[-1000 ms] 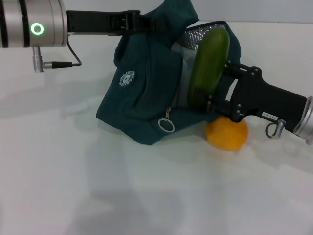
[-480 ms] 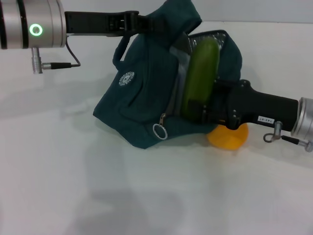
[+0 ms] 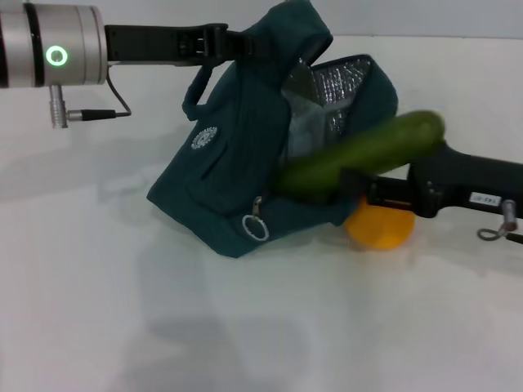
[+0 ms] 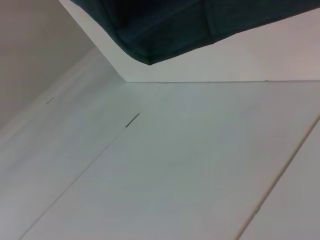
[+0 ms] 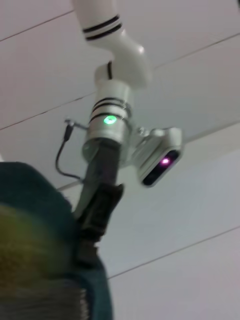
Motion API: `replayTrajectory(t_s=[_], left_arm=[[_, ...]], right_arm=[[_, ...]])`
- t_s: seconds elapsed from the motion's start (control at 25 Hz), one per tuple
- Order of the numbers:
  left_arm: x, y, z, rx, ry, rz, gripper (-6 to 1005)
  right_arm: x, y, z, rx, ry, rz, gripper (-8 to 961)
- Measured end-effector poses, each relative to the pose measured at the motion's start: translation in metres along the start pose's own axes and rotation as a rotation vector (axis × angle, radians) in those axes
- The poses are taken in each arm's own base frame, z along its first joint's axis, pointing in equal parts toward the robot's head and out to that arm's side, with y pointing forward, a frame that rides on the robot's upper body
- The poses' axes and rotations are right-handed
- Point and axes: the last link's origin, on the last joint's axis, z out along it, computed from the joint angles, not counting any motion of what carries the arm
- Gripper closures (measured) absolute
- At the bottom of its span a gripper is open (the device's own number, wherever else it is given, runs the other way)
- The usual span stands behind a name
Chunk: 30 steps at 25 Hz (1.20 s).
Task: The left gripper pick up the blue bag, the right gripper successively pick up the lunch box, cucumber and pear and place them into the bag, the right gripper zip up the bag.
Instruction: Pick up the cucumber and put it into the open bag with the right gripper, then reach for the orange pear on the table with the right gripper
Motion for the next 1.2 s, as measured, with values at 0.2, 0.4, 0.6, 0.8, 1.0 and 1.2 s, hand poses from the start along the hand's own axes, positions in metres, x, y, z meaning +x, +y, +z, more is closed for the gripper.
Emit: replayTrajectory(t_s=[0.2, 0.4, 0.6, 0.8, 1.0, 1.2], left_arm=[[-0.002, 0.001, -0.001, -0.012, -0.002, -0.002, 949], [-0.003, 0.002, 0.000, -0.021, -0.003, -0.001, 949], [-0.007, 0.000, 0.000, -0.034, 0.006, -0.013, 949], [-0.009, -0.002, -0.003, -0.031, 0.014, -0.015, 949], [-0.012, -0.004, -0.005, -0.027, 0.020, -0.018, 949], [-0.014, -0.006, -0.004, -0.033, 0.025, -0.023, 949]], right_arm=[[-0.004, -0.004, 0.001, 0.010, 0.085, 0.043, 301], [-0.008, 0.000, -0.006, -0.002, 0.058, 0.041, 268], [-0.016, 0.013, -0.039, -0.005, -0.073, -0.030, 274], [-0.019, 0.036, -0.100, 0.047, -0.259, -0.194, 289], [0.020, 0.044, -0.133, 0.233, -0.209, -0.242, 309], [0.054, 0.041, -0.123, 0.342, -0.172, -0.268, 329]])
